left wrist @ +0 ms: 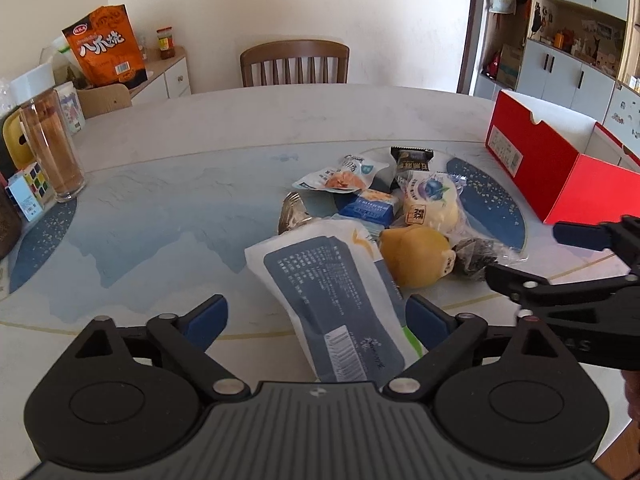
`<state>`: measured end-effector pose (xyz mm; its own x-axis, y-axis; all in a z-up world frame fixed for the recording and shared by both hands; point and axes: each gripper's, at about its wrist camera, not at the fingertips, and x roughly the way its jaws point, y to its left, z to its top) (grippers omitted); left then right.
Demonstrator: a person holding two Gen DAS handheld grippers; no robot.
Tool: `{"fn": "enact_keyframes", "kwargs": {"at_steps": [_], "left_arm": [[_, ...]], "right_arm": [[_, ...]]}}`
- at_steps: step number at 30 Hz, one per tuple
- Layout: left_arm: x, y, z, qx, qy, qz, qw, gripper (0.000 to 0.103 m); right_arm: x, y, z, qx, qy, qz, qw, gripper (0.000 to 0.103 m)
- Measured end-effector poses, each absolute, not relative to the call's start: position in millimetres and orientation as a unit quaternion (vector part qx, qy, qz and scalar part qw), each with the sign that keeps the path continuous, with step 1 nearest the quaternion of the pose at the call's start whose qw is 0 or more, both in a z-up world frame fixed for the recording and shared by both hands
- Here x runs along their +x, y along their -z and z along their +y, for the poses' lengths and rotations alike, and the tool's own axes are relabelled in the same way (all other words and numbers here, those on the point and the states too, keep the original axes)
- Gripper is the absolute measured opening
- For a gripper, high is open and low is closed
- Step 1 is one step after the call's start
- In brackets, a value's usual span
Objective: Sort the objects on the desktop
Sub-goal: 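Move both grippers toward the snack pile on the table, then grasp the white-and-blue printed bag with the left gripper while the right gripper grasps the black-wrapped packet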
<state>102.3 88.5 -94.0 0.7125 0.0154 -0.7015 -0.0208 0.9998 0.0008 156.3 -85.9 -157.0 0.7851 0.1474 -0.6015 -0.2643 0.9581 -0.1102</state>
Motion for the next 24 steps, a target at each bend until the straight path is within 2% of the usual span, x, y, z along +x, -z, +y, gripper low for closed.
{"fn": "enact_keyframes", "kwargs": {"at_steps": [5, 12, 14, 16, 18, 22, 24], "left_arm": [[105, 101, 92, 0.003, 0.007, 0.389, 0.921, 0.087], [104, 105, 90, 0.008, 0.029, 0.393, 0.919, 0.064], [104, 105, 89, 0.01, 0.033, 0.392, 0.919, 0.062], [104, 104, 88, 0.008, 0.036, 0.393, 0.919, 0.058], [104, 105, 89, 0.003, 0.041, 0.394, 0.918, 0.048], [104, 104, 88, 0.004, 0.043, 0.392, 0.919, 0.041], [105, 104, 89, -0.001, 0.045, 0.391, 0.919, 0.037]], "right_arm": [[171, 171, -83, -0.095, -0.101, 0.326, 0.935, 0.077], [180, 183, -81, -0.101, -0.098, 0.337, 0.931, 0.067], [182, 185, -80, -0.101, -0.096, 0.34, 0.93, 0.061], [183, 186, -80, -0.101, -0.096, 0.34, 0.93, 0.06], [184, 187, -79, -0.102, -0.097, 0.341, 0.929, 0.059], [185, 188, -78, -0.104, -0.099, 0.343, 0.928, 0.05], [185, 188, -77, -0.106, -0.1, 0.344, 0.928, 0.049]]}}
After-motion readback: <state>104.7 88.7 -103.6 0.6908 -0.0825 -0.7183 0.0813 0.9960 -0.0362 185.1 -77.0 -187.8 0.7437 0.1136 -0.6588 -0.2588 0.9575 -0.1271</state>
